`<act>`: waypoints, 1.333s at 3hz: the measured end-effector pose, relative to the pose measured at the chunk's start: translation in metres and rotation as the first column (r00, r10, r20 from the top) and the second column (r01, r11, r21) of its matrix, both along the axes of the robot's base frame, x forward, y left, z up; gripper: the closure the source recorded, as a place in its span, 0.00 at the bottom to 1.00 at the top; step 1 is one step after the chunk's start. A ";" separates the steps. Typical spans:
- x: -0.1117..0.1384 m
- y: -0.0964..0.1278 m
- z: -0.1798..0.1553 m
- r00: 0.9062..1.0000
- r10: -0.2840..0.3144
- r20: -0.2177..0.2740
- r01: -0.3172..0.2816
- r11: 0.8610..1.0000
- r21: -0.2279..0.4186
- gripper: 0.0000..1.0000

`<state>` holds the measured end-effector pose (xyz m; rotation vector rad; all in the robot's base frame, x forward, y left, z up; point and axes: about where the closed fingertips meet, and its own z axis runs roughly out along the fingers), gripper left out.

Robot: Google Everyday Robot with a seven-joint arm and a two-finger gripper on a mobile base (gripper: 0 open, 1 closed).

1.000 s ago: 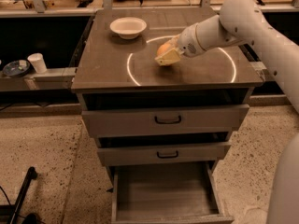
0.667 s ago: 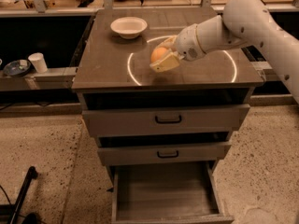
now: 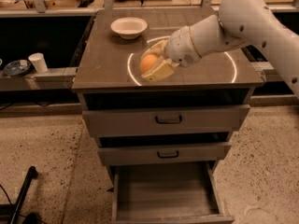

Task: Place orange into bottom drawer

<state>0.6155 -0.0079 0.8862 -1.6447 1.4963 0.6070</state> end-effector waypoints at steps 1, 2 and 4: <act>0.003 -0.012 -0.018 0.999 -0.046 -0.022 0.046 0.999 -0.002 1.00; -0.024 -0.017 -0.006 0.995 -0.080 0.058 0.079 0.997 0.016 1.00; -0.100 -0.061 -0.064 0.983 -0.181 -0.011 0.180 0.983 -0.041 1.00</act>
Offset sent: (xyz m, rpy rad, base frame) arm -0.1557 -0.0590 -0.1179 -0.0752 0.0212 -0.1253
